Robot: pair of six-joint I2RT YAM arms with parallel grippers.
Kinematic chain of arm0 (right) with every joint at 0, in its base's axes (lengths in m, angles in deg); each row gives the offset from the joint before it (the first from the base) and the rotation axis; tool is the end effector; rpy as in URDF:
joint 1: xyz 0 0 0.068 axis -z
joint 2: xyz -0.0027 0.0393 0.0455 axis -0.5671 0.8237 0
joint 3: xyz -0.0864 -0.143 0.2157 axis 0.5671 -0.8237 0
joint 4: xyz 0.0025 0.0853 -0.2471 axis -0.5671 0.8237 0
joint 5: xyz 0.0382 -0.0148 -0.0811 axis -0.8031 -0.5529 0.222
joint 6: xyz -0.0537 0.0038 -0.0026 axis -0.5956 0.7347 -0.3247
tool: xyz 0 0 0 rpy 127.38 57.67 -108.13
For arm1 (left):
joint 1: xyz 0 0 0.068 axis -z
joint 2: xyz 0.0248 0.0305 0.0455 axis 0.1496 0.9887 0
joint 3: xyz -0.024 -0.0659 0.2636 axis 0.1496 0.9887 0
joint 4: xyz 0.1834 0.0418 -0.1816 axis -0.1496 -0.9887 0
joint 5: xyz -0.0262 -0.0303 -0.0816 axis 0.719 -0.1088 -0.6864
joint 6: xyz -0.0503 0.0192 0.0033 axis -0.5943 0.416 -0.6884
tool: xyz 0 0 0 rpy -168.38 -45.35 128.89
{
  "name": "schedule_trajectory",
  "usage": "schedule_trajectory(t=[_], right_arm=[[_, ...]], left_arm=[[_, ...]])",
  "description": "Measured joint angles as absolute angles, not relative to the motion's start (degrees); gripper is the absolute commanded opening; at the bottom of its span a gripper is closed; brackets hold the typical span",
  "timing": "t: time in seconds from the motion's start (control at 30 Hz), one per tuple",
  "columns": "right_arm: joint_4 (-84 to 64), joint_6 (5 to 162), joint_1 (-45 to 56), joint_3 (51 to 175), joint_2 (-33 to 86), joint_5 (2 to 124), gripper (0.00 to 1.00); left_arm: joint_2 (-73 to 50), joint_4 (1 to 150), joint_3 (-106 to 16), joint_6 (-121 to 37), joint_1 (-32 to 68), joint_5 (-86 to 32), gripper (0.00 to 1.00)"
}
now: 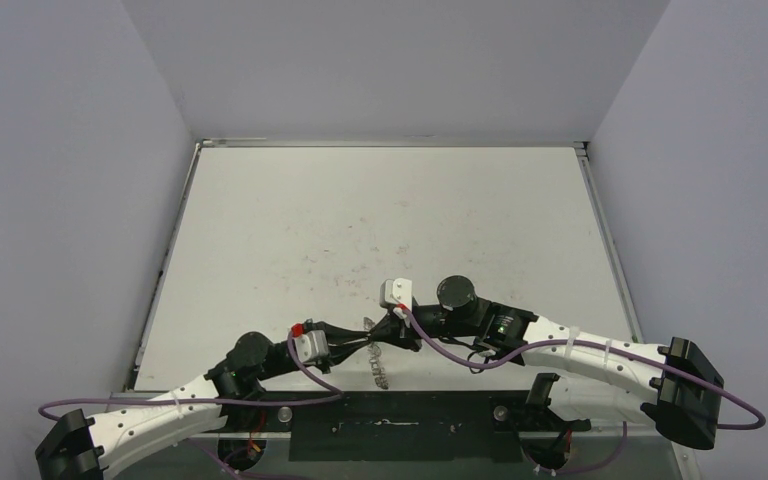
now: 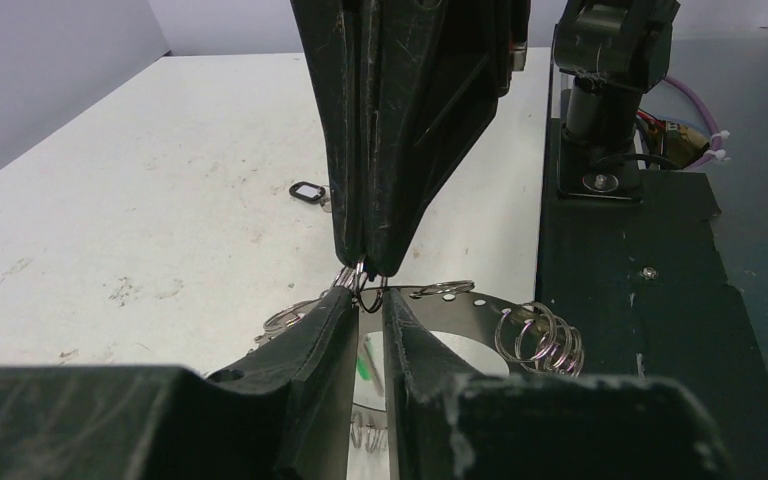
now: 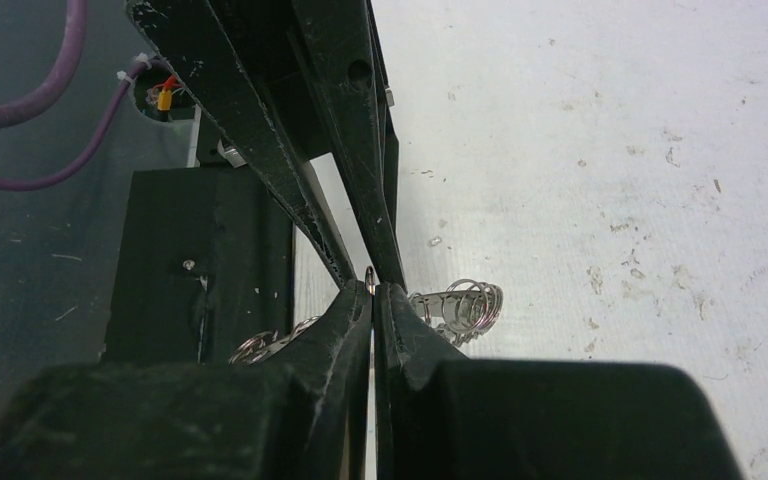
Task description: Put the keys on the keyring
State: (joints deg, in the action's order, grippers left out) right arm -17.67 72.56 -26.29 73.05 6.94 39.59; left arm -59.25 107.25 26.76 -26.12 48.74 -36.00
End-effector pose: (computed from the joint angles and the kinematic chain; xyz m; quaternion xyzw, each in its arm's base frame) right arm 0.1009 0.2187 0.2580 -0.5531 0.5780 0.4563 0.3898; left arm 0.0661 -0.1226 0.1892 0.4320 0.5101 -0.4200 0.6138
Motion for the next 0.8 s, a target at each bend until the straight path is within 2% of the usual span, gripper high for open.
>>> schedule_trajectory(t=[0.27, 0.4, 0.6, 0.8], right_arm=[[-17.9, 72.5, -26.4, 73.0, 6.9, 39.5, 0.0], [-17.9, 72.5, -26.7, 73.0, 6.9, 39.4, 0.0], [-17.9, 72.6, -26.7, 73.0, 6.9, 39.6, 0.0], [-17.6, 73.1, -27.1, 73.0, 6.4, 42.7, 0.0]], left_arm=[[-59.6, 107.2, 26.8, -26.2, 48.7, -36.0, 0.04], [-59.7, 107.1, 26.8, -26.4, 48.7, -35.8, 0.04], [-60.0, 106.9, 26.8, -26.6, 48.7, -35.7, 0.21], [-65.0, 103.9, 26.8, -26.9, 48.7, -34.4, 0.23]])
